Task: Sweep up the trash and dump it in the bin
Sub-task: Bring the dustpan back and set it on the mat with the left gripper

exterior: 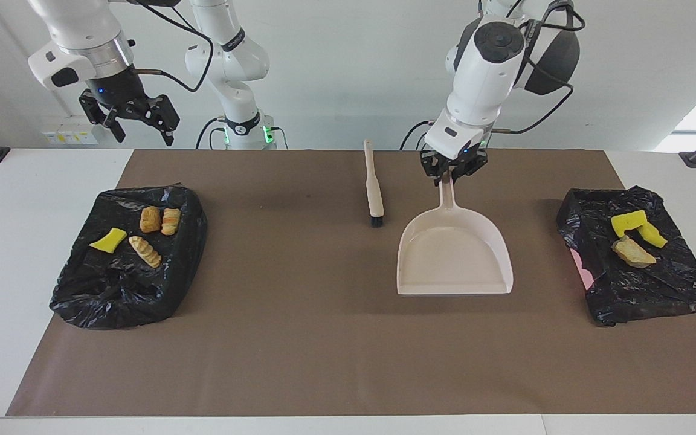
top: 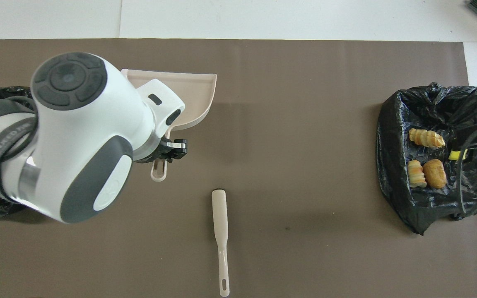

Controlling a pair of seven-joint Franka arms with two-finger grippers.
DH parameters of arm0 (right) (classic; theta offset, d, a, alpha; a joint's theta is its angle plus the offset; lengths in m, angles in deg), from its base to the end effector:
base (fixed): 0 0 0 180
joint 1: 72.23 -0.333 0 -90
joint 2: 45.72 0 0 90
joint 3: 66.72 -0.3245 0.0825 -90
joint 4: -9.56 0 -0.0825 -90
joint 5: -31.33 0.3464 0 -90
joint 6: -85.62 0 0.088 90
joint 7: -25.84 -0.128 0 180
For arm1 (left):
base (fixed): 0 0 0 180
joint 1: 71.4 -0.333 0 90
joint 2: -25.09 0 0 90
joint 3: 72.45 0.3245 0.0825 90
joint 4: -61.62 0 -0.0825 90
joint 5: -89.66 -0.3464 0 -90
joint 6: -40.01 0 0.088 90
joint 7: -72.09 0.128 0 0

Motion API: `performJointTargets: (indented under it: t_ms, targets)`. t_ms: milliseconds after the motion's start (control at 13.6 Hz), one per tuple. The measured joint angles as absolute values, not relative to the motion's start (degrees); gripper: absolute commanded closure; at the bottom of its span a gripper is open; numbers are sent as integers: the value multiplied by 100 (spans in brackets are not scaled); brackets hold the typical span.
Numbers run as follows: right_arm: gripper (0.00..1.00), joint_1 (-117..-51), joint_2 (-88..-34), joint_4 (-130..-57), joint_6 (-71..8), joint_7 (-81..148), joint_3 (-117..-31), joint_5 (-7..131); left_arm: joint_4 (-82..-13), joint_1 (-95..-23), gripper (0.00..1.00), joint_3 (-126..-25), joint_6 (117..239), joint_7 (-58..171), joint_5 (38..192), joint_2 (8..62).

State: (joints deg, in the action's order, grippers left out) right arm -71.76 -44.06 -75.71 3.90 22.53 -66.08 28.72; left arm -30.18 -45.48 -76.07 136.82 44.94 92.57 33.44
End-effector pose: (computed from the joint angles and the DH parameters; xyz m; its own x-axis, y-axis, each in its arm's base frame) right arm 0.4916 -0.0160 0.6496 0.9960 -0.0835 -0.0302 -0.0821 -0.9955 0.0468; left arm 0.4894 -0.2816 0.5297 0.9963 -0.0347 -0.0788 -0.0328 -0.9991 0.0261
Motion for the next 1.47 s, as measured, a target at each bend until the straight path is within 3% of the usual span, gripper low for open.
performJointTargets:
  t_ms: [442,1325,1398,1472]
  targets:
    - [0,-7190,-4344,-7690,388,2253,-6607,2872,-3026,-3734,100,-7606,15411,3653,9399,4417]
    - [0,-7190,-4344,-7694,388,2253,-6607,2872,-3046,-3368,100,-7601,16086,3367,9556,5103]
    - [0,-7190,-4344,-7694,388,2253,-6607,2872,-3046,-3368,83,-7597,16106,3367,9556,5140]
    - [0,-7190,-4344,-7695,388,2253,-6607,2872,-3045,-3367,31,-7593,16130,3366,9556,5148]
